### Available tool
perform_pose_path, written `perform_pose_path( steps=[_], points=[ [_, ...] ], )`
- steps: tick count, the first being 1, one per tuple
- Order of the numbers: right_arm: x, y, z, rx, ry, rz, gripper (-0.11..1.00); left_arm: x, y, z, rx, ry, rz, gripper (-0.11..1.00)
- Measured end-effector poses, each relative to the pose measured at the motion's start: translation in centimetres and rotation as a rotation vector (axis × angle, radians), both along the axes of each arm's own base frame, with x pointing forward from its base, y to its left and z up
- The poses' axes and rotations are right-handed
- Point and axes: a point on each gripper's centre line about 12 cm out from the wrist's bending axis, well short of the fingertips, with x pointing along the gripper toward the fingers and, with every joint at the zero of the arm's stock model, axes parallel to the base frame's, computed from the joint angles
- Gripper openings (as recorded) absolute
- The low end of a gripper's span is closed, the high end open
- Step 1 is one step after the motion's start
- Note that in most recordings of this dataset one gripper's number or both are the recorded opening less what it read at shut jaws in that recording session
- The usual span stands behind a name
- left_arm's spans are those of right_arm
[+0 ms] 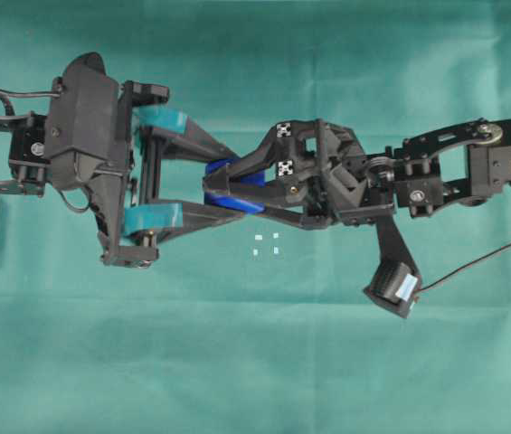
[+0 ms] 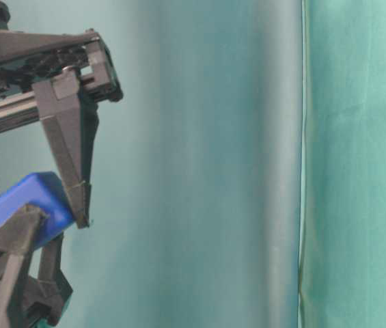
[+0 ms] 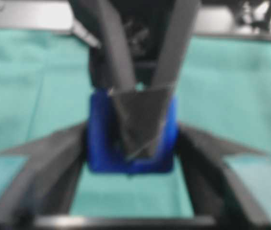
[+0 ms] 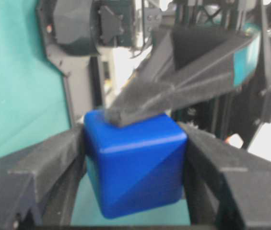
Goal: Handover the blue block to the right arm after grasping it with the left arm, then place it in the designated position.
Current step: 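Close the right gripper on the cube beside the left gripper, then open the left gripper and pull the cube away with the right gripper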
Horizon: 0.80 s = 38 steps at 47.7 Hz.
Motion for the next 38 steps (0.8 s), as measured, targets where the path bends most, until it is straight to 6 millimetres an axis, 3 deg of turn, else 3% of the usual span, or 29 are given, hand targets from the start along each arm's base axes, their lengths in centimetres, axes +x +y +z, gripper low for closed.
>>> perform_pose_path(
  steps=[3, 6, 23, 38],
  points=[
    [0.0, -0.1, 0.1, 0.002, -0.001, -0.002, 0.59, 0.0, 0.0, -0.1, 0.002, 0.001, 0.0, 0.94],
    [0.0, -0.1, 0.1, 0.002, -0.001, -0.002, 0.59, 0.0, 0.0, 0.1, 0.001, -0.002, 0.0, 1.0],
    [-0.2, 0.0, 0.1, 0.003, 0.0, -0.002, 0.59, -1.2, 0.0, -0.1, 0.002, 0.029, 0.0, 1.0],
    [-3.1, -0.3, -0.1, 0.003, 0.011, -0.019, 0.59, -4.0, 0.1, 0.3, 0.002, 0.009, 0.0, 1.0]
  ],
)
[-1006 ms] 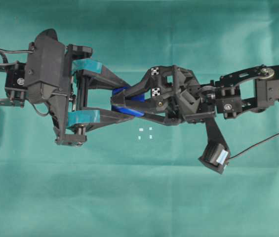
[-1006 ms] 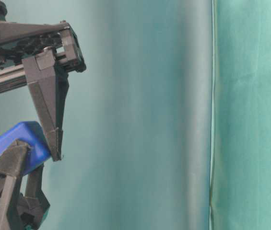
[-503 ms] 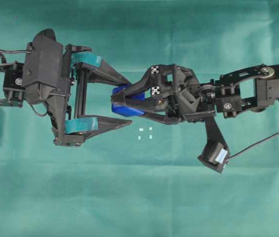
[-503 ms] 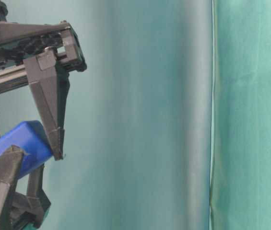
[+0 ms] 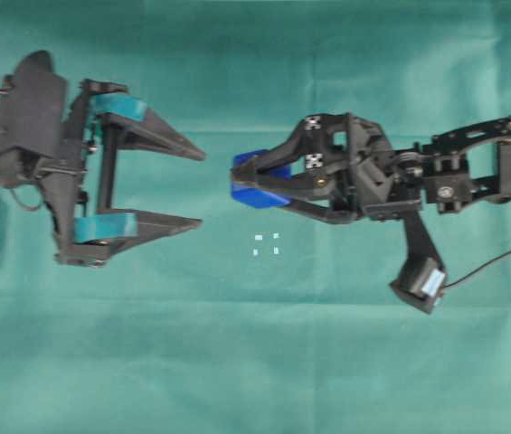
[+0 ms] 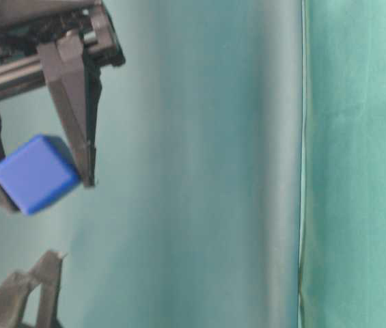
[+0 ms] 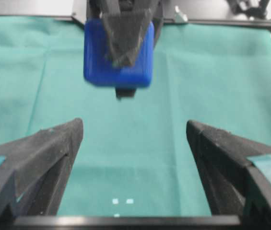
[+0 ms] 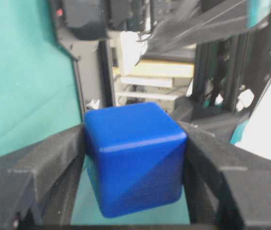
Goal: Handover the blue block to the right arm after grasping it with the left arm, then place it in the designated position.
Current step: 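Open the left gripper and pull the cube away with the right gripper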
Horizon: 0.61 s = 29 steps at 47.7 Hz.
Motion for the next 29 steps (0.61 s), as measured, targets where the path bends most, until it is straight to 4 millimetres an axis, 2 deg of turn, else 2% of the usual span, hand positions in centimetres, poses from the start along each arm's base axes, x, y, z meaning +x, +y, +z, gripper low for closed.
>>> perform_pose_path(
  steps=[7, 15, 29],
  points=[
    [-1.0, 0.0, 0.4, 0.0, -0.01, -0.002, 0.59, -0.6, 0.0, 0.3, 0.0, -0.014, 0.0, 1.0],
    [-1.2, -0.2, 0.2, 0.031, 0.0, -0.022, 0.59, -0.4, 0.0, 0.1, 0.0, -0.006, 0.0, 1.0],
    [-1.3, 0.3, 0.3, 0.473, 0.008, -0.13, 0.59, -0.3, 0.0, -0.1, 0.0, 0.0, 0.0, 1.0]
  ],
)
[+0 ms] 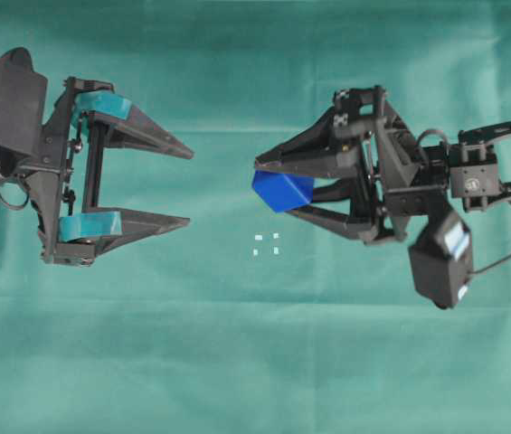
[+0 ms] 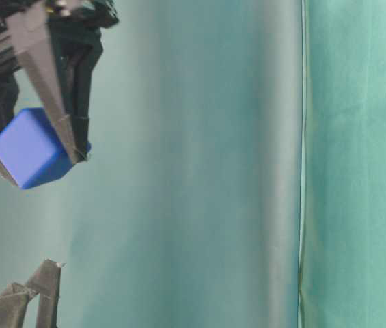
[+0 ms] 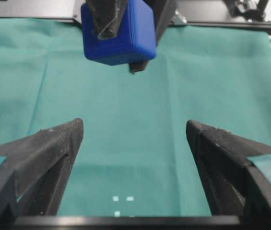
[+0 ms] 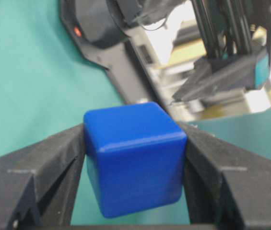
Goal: Handover the blue block to the right arm after grasping it with the left arm, then place it in the designated position.
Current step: 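Open the left gripper and pull the cube away with the right gripper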
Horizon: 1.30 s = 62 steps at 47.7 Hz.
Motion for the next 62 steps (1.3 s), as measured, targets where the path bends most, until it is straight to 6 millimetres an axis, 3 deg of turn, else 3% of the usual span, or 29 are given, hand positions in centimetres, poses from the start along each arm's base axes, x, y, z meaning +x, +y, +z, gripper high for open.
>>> perform_pose_path(
  steps=[15, 23, 62],
  points=[
    [-0.6, 0.2, 0.9, 0.546, -0.016, -0.132, 0.59, 0.0, 0.0, 0.0, 0.0, 0.002, 0.0, 1.0],
    [-0.9, 0.2, 1.5, 0.744, -0.029, -0.178, 0.59, 0.0, 0.0, 0.0, 0.0, 0.002, 0.0, 1.0],
    [-1.0, 0.1, 1.4, 0.77, -0.017, -0.2, 0.59, 0.0, 0.0, 0.0, 0.0, 0.002, 0.0, 1.0]
  ],
)
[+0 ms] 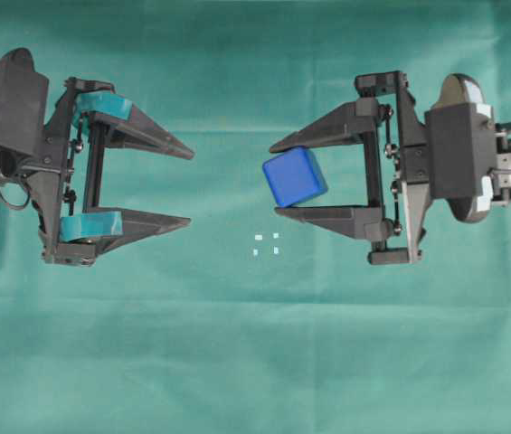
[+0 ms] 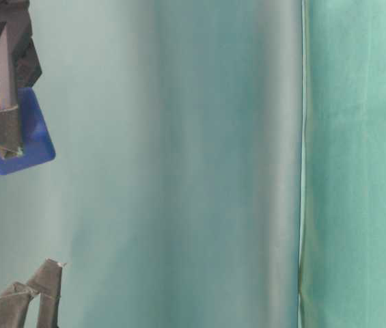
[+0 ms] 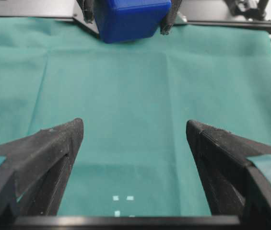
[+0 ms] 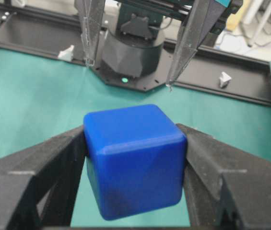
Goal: Handover the blue block to the right arm after grasping it with the left arm, then place it in the designated position.
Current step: 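Open the left gripper and pull the cube away with the right gripper, then carry the cube with the right gripper and lower it toward the table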
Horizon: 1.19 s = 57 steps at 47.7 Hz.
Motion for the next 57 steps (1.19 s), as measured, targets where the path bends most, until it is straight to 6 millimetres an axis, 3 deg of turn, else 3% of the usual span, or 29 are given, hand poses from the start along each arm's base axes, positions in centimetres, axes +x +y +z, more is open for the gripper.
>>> perform_pose_path(
  steps=[57],
  points=[
    [-0.13, -0.2, -0.46, 0.008, 0.04, -0.023, 0.59, 0.0, 0.0, 0.0, 0.0, 0.0, 0.0, 1.0]
  ],
)
